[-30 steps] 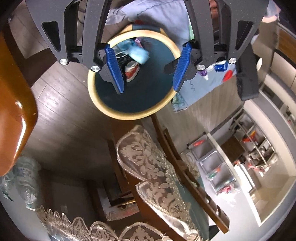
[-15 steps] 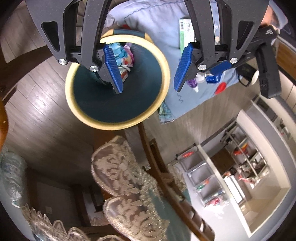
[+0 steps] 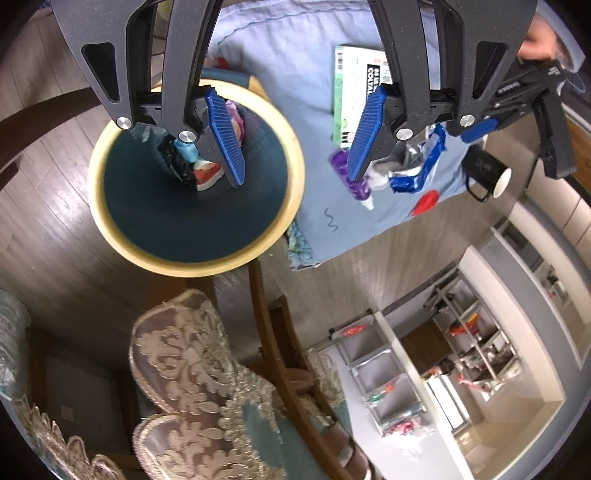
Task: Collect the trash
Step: 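Return the left gripper to the cushion and grasp the silver blister packet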
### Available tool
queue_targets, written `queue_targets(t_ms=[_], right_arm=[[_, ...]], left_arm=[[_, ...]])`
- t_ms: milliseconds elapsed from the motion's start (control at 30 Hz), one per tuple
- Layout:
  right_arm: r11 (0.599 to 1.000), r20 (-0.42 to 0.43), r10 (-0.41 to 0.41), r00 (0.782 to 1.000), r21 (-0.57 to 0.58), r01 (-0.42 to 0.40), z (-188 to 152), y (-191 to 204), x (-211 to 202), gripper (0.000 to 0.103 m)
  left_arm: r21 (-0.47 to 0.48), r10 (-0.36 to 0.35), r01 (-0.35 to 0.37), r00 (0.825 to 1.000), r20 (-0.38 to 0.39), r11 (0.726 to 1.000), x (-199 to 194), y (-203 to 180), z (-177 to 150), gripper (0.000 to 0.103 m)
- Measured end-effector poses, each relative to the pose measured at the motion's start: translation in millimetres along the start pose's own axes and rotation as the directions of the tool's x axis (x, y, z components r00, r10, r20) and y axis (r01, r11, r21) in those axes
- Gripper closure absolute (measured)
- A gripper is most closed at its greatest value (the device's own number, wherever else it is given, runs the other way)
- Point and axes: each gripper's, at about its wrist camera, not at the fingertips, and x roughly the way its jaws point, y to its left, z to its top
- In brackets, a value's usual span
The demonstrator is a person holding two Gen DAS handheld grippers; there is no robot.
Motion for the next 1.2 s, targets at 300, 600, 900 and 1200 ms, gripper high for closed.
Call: queue_targets(t_ms=[300, 600, 900, 1200], right_arm=[[1.000, -0.023, 0.002, 1.000, -0.029, -0.003, -5.9, 12.6, 8.2, 0.043], [0.998, -0.051, 0.008, 0.999, -0.055, -0.011, -11.8, 19.8, 13.7, 0.043], [0.995, -0.093, 0.016, 0.996, -0.094, -0.025, -21.5, 31.3, 24.8, 0.043], [0.995, -0.108, 0.014, 0.994, -0.098, -0.024, -24.6, 32.5, 29.4, 0.043]], left_arm=[[-0.088, 0.061, -0.063, 0.998, -0.026, 0.994, -11.0, 38.4, -17.1, 0.022], [-0.172, 0.074, -0.085, 0.995, -0.073, 0.981, -7.9, 61.2, -26.8, 0.023], [-0.142, 0.044, -0.068, 0.985, -0.168, 0.987, 9.7, 58.8, -40.1, 0.034], [0.060, 0.052, -0.035, 0.946, -0.320, 0.998, 44.4, 20.3, -62.4, 0.047]])
